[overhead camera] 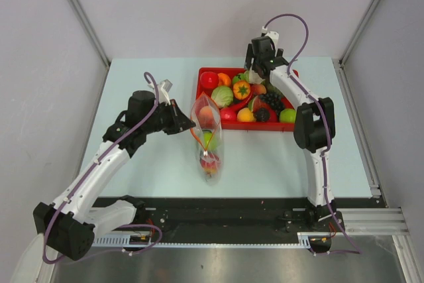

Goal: Place the food in the zip-top bag and seal the zipper
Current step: Pick up the fake vegetable from the bin.

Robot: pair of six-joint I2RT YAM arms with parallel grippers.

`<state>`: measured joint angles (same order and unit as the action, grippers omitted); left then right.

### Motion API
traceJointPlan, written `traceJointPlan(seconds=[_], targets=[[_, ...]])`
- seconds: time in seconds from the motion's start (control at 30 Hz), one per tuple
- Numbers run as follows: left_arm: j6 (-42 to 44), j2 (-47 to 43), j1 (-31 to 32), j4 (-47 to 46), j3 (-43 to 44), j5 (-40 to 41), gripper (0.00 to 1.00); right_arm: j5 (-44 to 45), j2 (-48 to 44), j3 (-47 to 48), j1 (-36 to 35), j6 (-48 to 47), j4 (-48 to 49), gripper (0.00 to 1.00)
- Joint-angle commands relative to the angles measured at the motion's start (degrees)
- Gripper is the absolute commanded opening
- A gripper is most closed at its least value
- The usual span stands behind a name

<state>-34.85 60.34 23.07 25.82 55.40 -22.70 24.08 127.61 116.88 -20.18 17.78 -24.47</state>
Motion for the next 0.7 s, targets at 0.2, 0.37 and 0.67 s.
traceJointPlan(seconds=[0.2, 0.37, 0.67], targets=[[1.0, 0.1, 0.1, -1.8, 1.0, -0.2, 0.00, 0.0, -4.6, -0.2, 0.8, 2.3, -1.3, 0.56], [1.3, -0.1, 0.1, -1.7, 1.2, 0.0, 0.00, -0.5, -7.3, 0.4, 1.0, 1.8, -1.2, 0.36], [1.4, 0.0, 0.1, -1.7, 1.2, 0.2, 0.00, -8.1, -15.2, 0.9, 1.7, 0.8, -0.8, 0.00]])
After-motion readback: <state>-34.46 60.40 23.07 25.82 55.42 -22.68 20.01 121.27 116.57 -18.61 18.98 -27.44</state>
